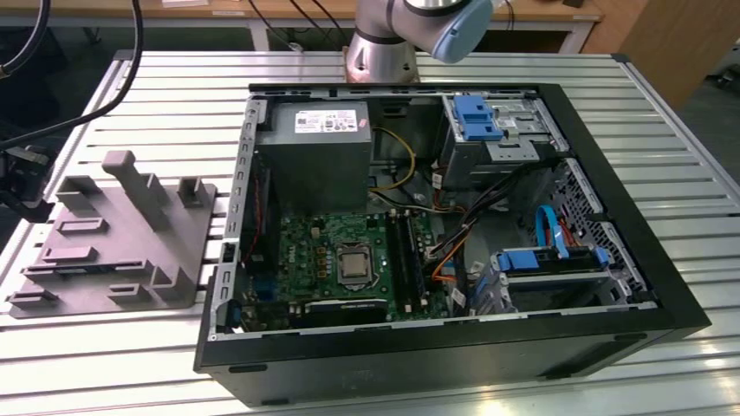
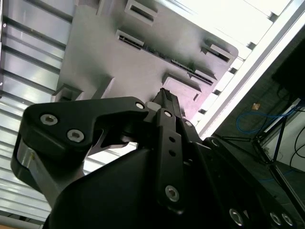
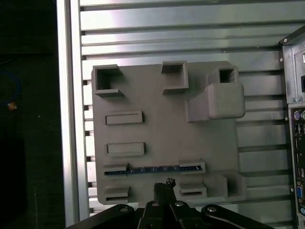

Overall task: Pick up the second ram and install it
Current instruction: 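Reach for the second ram, then pick up the second ram and move it above second insertion slot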

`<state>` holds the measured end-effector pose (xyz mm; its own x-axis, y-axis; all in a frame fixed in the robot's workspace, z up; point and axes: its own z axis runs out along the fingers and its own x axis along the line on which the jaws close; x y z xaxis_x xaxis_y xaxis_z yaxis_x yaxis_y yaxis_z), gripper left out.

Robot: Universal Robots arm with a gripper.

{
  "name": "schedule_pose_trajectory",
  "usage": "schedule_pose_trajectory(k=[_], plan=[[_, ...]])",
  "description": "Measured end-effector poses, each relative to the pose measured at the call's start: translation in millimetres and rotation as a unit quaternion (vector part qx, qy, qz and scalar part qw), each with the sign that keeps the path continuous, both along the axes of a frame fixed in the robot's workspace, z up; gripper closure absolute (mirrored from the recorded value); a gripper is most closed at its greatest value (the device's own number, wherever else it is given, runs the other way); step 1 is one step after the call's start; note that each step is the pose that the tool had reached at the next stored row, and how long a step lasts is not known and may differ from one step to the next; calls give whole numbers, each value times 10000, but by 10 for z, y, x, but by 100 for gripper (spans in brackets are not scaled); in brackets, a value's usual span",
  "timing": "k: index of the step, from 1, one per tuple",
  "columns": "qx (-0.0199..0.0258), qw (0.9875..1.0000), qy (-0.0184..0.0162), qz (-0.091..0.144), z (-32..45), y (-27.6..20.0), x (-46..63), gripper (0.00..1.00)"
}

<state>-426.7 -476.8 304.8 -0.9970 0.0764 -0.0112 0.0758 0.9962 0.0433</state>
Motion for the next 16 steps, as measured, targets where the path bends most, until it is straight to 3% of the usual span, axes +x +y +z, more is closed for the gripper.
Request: schedule_pose_trajectory(k=[12,16], plan=[[0,10000,0,4,-5,-1,0,90],[0,9999,0,118,-7,-1,0,90]])
